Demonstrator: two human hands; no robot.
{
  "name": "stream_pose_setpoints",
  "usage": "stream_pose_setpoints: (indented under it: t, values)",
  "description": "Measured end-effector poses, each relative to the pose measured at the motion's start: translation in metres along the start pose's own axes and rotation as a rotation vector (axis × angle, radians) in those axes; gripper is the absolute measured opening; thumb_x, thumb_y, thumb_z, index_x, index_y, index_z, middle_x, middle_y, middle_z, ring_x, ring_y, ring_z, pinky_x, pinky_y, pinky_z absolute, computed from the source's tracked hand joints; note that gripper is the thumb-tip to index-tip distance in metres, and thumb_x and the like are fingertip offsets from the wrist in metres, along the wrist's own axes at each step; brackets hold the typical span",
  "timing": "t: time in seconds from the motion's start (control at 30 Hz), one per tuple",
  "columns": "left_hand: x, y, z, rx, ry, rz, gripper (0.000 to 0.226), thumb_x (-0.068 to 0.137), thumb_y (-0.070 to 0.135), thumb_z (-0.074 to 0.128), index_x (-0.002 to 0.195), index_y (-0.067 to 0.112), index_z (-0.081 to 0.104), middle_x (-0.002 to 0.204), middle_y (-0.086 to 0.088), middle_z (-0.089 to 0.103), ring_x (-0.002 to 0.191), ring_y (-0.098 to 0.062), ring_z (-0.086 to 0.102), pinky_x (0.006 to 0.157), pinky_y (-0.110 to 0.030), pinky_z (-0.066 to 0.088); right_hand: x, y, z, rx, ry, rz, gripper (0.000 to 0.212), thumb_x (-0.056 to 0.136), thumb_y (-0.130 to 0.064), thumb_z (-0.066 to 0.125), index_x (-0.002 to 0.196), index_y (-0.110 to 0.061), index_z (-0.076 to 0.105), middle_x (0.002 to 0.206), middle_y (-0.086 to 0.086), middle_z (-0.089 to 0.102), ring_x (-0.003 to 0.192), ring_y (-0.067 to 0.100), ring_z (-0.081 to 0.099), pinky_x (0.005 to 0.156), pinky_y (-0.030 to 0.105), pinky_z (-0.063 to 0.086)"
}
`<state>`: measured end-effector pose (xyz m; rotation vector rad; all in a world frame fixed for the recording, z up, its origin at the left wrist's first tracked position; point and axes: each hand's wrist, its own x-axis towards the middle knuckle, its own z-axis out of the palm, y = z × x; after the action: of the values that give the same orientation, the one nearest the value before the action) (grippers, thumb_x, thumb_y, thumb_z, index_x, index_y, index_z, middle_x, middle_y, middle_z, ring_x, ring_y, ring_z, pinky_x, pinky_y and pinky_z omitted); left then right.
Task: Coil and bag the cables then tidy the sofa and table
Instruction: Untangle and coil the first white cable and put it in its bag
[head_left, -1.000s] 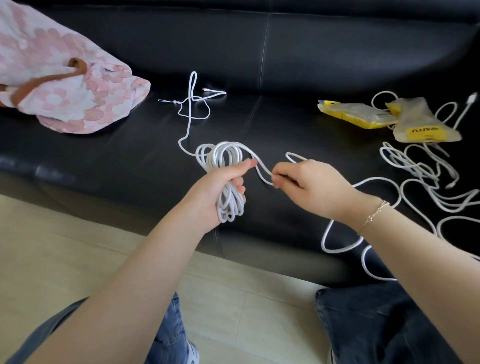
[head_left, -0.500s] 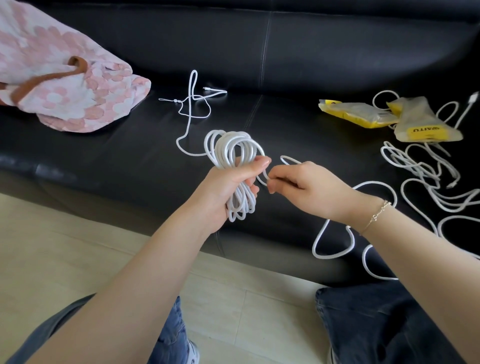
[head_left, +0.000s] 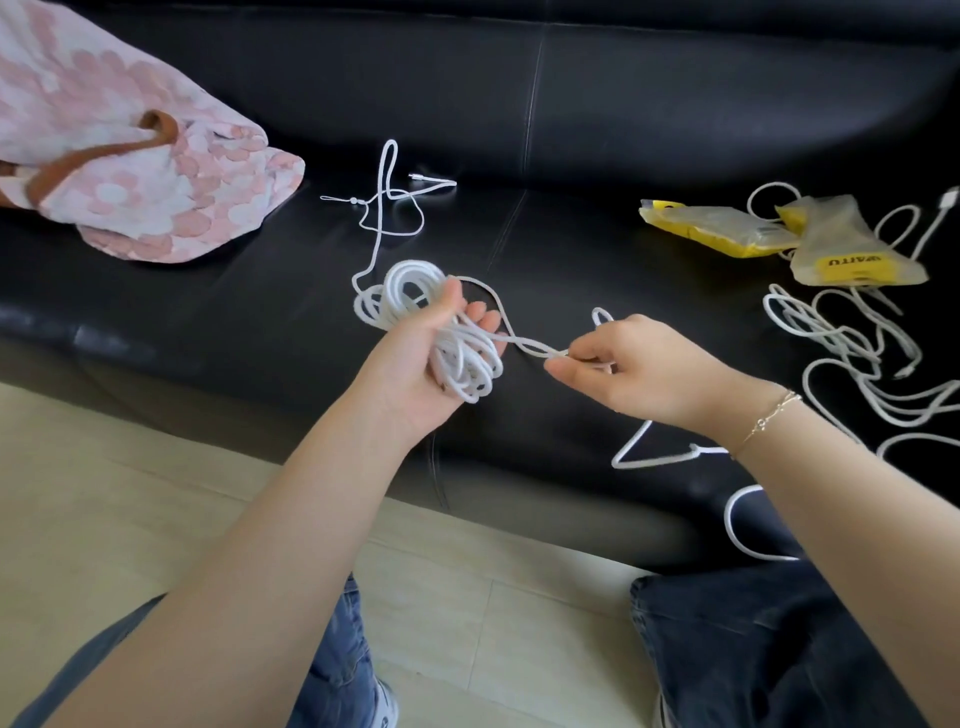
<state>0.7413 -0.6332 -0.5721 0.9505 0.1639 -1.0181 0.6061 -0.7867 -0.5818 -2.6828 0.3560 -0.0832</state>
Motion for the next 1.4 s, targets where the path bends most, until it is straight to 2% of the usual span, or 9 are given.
stream_pose_setpoints:
  t: [0.17, 0.33, 0.53, 0.67, 0.73, 0.9, 1.03, 1.2, 1.4]
  values:
    - [0.003, 0.01, -0.009, 0.09, 0.141, 0.085, 0.022, 0.091, 0.029, 0.068, 0.078, 0.014, 0.059, 0.058, 0.005, 0.052, 0.05, -0.007, 0.055, 0.066, -0.025, 0.053, -0.002, -0.001, -0.005, 0.037, -0.075, 0.06, 0.06, 0.093, -0.054, 0.05, 0.052, -0.014, 0.033, 0.049, -0.002, 0.029, 0.046, 0.014, 0.028, 0.05, 0.028, 0.026]
    - [0.007, 0.02, -0.013, 0.532, 0.38, 0.265, 0.029, 0.089, 0.041, 0.068, 0.103, 0.016, 0.065, 0.083, 0.001, 0.061, 0.079, -0.014, 0.061, 0.077, -0.029, 0.051, -0.004, 0.007, -0.007, 0.096, -0.156, 0.1, 0.045, 0.095, -0.044, 0.053, 0.062, -0.014, 0.06, 0.049, -0.005, 0.045, 0.046, 0.008, 0.039, 0.051, 0.022, 0.032]
    - [0.006, 0.01, -0.019, 0.856, 0.236, 0.331, 0.024, 0.092, 0.035, 0.065, 0.094, 0.011, 0.067, 0.077, 0.005, 0.065, 0.065, -0.011, 0.056, 0.066, -0.027, 0.047, -0.007, -0.001, 0.0, 0.148, -0.175, 0.072, 0.027, 0.098, -0.031, 0.053, 0.075, -0.024, 0.064, 0.057, -0.008, 0.048, 0.05, 0.005, 0.042, 0.053, 0.016, 0.033]
    - [0.003, 0.0, -0.019, 0.827, -0.012, 0.255, 0.028, 0.096, 0.025, 0.062, 0.119, 0.01, 0.063, 0.099, -0.003, 0.076, 0.092, -0.016, 0.073, 0.086, -0.032, 0.056, -0.012, -0.007, -0.001, 0.212, -0.043, 0.083, 0.022, 0.101, -0.027, 0.048, 0.084, -0.02, 0.061, 0.069, -0.007, 0.055, 0.058, 0.004, 0.048, 0.057, 0.014, 0.038]
    - [-0.002, -0.007, -0.015, 0.773, -0.067, 0.196, 0.026, 0.096, 0.023, 0.062, 0.118, 0.011, 0.06, 0.098, -0.007, 0.076, 0.09, -0.02, 0.074, 0.083, -0.032, 0.058, -0.017, -0.011, -0.001, 0.256, 0.005, 0.099, 0.022, 0.101, -0.025, 0.046, 0.085, -0.019, 0.06, 0.064, -0.008, 0.05, 0.054, 0.002, 0.046, 0.054, 0.012, 0.037]
    - [-0.011, -0.014, -0.009, 0.874, 0.035, 0.201, 0.016, 0.092, 0.03, 0.067, 0.096, 0.015, 0.067, 0.069, 0.004, 0.072, 0.06, -0.009, 0.069, 0.056, -0.023, 0.054, -0.028, -0.016, -0.002, 0.448, -0.039, 0.217, 0.028, 0.1, -0.031, 0.051, 0.081, -0.014, 0.063, 0.045, -0.011, 0.045, 0.039, 0.006, 0.036, 0.044, 0.016, 0.035]
    - [-0.013, -0.005, -0.021, 1.06, 0.166, 0.361, 0.032, 0.09, 0.036, 0.068, 0.073, 0.009, 0.068, 0.063, -0.001, 0.062, 0.051, -0.007, 0.055, 0.054, -0.02, 0.048, -0.042, -0.017, -0.011, 0.433, -0.247, 0.276, 0.038, 0.098, -0.038, 0.054, 0.072, -0.011, 0.061, 0.051, 0.004, 0.047, 0.041, 0.017, 0.038, 0.045, 0.018, 0.038]
    - [-0.019, 0.0, -0.029, 1.319, 0.243, 0.522, 0.024, 0.092, 0.03, 0.063, 0.075, 0.013, 0.065, 0.07, 0.003, 0.066, 0.059, -0.011, 0.055, 0.057, -0.02, 0.042, -0.05, -0.023, -0.009, 0.516, -0.325, 0.276, 0.034, 0.097, -0.022, 0.054, 0.066, -0.009, 0.059, 0.049, 0.0, 0.044, 0.045, 0.013, 0.039, 0.056, 0.022, 0.042]
    - [-0.027, -0.005, -0.025, 1.126, 0.109, 0.234, 0.024, 0.091, 0.034, 0.066, 0.078, 0.016, 0.073, 0.078, 0.009, 0.072, 0.068, -0.008, 0.057, 0.069, -0.025, 0.043, -0.049, -0.023, -0.006, 0.53, -0.091, 0.173, 0.027, 0.1, -0.021, 0.051, 0.076, -0.016, 0.063, 0.048, -0.016, 0.043, 0.047, 0.002, 0.036, 0.051, 0.013, 0.032]
